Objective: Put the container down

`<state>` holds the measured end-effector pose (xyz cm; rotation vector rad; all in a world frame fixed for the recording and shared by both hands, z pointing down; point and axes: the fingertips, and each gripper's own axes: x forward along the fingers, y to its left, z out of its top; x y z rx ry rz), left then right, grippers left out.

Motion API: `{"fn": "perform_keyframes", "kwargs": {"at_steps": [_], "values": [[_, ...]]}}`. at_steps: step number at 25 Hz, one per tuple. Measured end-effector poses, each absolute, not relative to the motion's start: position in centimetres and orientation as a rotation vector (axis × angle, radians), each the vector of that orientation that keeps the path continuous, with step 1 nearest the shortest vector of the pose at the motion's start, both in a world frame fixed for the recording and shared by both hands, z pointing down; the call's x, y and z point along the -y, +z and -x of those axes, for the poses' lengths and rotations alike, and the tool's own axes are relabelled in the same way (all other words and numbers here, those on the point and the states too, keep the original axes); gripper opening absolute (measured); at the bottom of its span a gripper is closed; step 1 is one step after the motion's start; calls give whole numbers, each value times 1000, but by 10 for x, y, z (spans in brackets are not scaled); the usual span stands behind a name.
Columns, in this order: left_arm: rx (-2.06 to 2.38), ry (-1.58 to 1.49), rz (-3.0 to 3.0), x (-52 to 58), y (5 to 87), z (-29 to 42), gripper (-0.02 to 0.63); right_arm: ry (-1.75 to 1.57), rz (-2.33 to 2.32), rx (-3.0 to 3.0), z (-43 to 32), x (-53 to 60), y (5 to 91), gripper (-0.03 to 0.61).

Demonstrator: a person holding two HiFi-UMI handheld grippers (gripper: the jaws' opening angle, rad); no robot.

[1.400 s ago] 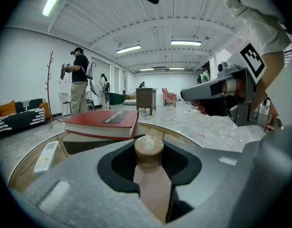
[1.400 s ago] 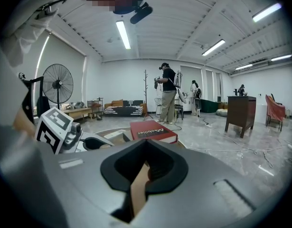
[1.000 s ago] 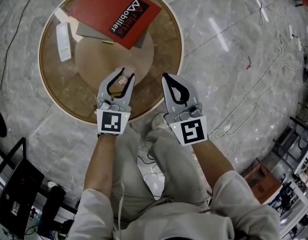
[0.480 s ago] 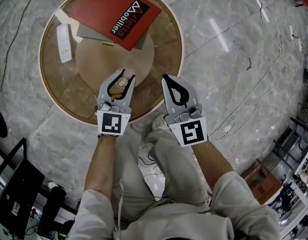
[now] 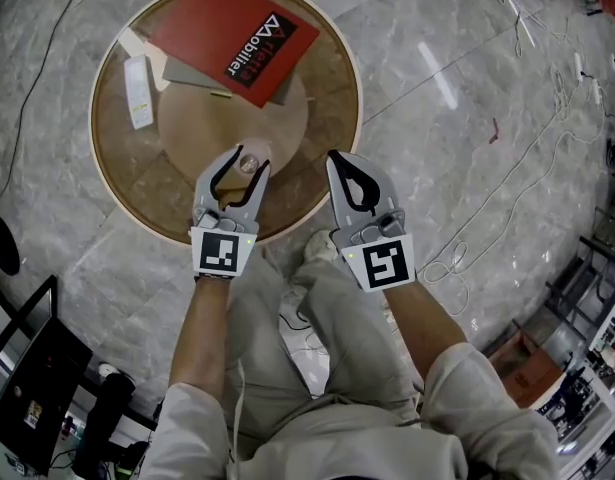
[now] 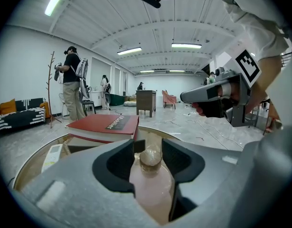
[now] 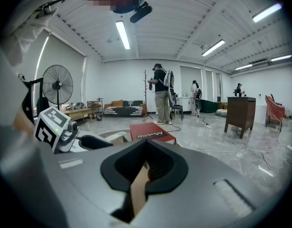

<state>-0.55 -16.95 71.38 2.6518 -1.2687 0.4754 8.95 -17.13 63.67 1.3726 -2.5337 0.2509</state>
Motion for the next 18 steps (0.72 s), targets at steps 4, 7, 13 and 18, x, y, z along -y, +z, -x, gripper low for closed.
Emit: {"fn": "perform_keyframes", "kwargs": {"at_steps": [4,7,13,18], "values": [[1309,457,-2632,164,682,17,189,243,-1367,2542,-88,167,614,2],[1331,453,-2622,160,653,25,189,242,-1363,2549,-85,164,593,2],[1372,445,-2589,152,597,39,187,229,-1333,2581,-71,156,545,2],[1412,422,-2592,139,536,49,159,242,-1306,2605,-60,141,497,2]]}}
